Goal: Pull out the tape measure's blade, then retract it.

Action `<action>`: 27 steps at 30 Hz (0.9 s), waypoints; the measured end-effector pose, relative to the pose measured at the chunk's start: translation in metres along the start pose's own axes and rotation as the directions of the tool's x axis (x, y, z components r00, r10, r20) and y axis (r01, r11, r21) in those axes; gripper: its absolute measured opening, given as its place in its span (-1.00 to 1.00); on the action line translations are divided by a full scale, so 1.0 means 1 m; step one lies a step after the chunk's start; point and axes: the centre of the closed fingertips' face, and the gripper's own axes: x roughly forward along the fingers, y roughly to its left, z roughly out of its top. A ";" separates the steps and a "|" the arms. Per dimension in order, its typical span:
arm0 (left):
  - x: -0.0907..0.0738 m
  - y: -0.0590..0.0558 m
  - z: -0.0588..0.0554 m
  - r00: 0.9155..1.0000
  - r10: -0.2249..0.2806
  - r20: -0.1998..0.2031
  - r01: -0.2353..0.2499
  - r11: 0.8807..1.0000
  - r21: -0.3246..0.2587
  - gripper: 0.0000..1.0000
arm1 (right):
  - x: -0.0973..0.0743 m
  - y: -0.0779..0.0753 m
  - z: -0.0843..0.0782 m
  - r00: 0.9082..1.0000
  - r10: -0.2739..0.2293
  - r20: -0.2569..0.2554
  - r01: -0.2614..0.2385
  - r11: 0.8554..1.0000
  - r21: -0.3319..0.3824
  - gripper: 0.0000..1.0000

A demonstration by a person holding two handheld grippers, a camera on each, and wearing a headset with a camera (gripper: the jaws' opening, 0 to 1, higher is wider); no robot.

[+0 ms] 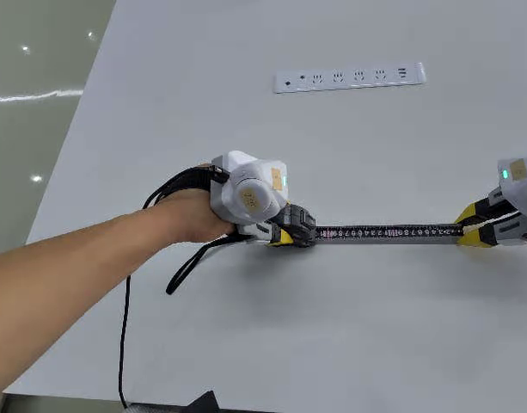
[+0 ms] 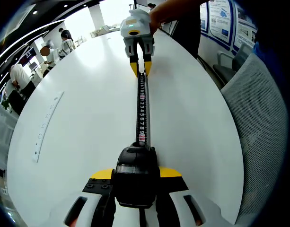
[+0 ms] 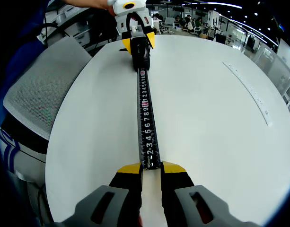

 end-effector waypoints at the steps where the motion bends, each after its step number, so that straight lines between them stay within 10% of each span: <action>1: 0.000 0.000 0.000 1.000 -0.001 0.001 0.001 1.000 0.000 -0.43 | 0.000 0.000 0.000 1.000 0.000 -0.001 0.000 1.000 -0.001 -0.81; 27: 0.002 0.001 0.002 1.000 0.004 0.001 -0.004 1.000 -0.004 -0.40 | 0.001 -0.001 0.000 1.000 0.001 -0.007 -0.001 1.000 0.003 -0.77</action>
